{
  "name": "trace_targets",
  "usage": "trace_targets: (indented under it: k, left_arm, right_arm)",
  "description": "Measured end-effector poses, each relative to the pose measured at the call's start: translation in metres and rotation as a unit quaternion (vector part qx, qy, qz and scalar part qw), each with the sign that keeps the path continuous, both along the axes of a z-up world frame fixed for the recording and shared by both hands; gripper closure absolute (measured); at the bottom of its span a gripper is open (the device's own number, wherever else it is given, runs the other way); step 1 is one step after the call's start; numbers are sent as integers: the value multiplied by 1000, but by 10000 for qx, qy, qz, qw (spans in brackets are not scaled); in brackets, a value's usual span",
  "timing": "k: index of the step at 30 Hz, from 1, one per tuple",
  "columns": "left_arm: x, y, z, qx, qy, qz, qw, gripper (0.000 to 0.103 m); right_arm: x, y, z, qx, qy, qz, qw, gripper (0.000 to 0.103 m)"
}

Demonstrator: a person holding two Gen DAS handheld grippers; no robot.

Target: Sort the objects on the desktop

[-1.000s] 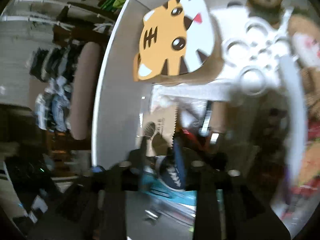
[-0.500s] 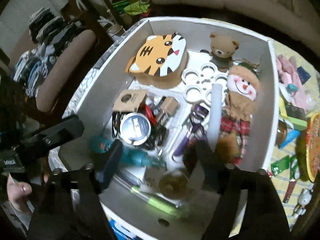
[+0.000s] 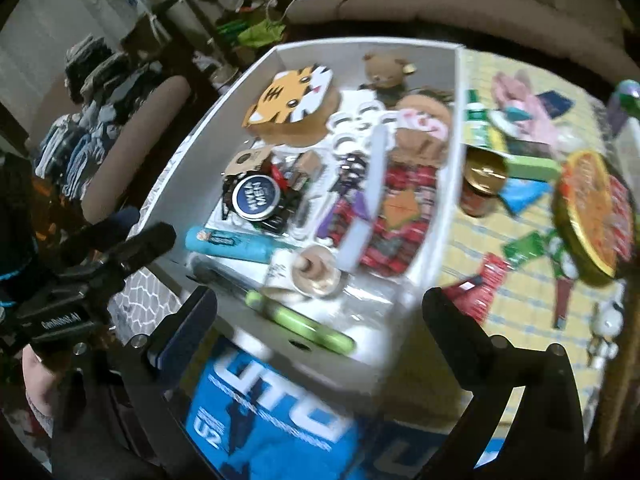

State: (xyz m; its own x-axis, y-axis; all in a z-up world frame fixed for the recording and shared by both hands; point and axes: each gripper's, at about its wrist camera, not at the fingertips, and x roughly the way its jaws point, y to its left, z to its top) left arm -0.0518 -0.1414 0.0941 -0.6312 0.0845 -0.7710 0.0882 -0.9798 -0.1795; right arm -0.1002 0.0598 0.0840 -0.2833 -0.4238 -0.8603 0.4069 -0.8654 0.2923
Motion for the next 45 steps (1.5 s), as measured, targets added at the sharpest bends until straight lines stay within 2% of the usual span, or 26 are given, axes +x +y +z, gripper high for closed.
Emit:
trace_targets:
  k: [11, 16, 19, 22, 25, 28, 30, 35, 39, 45]
  left_arm:
    - [4, 68, 5, -331, 50, -298, 9990, 0]
    - [-2, 97, 0, -456, 3, -569, 9973, 0]
    - [-7, 116, 1, -258, 87, -922, 9954, 0]
    - [-20, 136, -1, -260, 53, -1112, 9934, 0]
    - [-34, 150, -5, -147, -25, -1289, 9915, 0]
    - [-45, 155, -7, 276, 28, -1359, 9903, 0]
    - [-47, 161, -10, 356, 94, -1453, 9887, 0]
    - [-45, 177, -25, 71, 18, -1614, 9869, 0]
    - [-38, 190, -29, -462, 25, -1611, 9859, 0]
    - [-30, 190, -22, -379, 96, -1542, 9873, 0]
  right_arm:
    - [26, 99, 21, -242, 472, -813, 9953, 0]
    - [19, 143, 14, -314, 558, -1287, 9896, 0]
    - [10, 169, 8, -415, 585, -1573, 9849, 0]
    - [-1, 190, -4, -486, 545, -1806, 9808, 0]
    - [-14, 200, -19, -507, 372, -1871, 9803, 0]
    - [-30, 207, -37, -670, 134, -1922, 9790, 0]
    - [-38, 212, -50, -678, 3, -1998, 9775, 6]
    - [-44, 220, -72, -422, -133, -2178, 9750, 9]
    - [-38, 219, -74, -195, -51, -2175, 9758, 9]
    - [-33, 218, -74, -110, -10, -2212, 9752, 9]
